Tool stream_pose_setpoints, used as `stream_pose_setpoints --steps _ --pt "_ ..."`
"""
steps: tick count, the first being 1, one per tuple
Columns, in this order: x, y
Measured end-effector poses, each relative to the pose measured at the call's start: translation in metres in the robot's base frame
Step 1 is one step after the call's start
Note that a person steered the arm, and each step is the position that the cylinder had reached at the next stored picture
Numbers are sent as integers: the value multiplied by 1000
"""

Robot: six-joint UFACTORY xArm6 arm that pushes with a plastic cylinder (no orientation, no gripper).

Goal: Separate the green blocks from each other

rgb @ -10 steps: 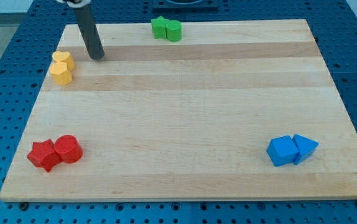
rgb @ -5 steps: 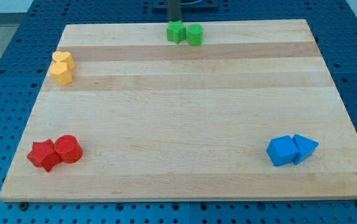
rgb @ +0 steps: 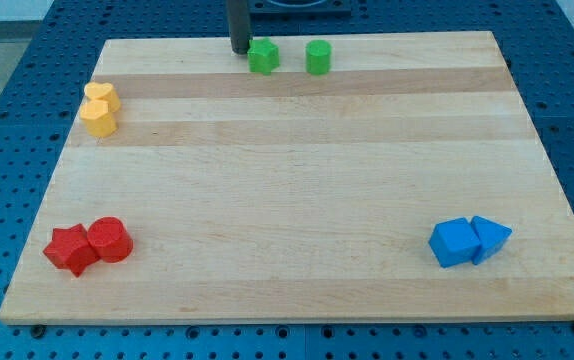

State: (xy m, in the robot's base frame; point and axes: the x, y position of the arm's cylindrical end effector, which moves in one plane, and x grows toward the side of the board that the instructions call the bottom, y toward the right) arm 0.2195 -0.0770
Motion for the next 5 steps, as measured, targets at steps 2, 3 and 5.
stream_pose_setpoints --steps 2,3,5 --pt "10 147" --pt "15 168" --pt "51 164"
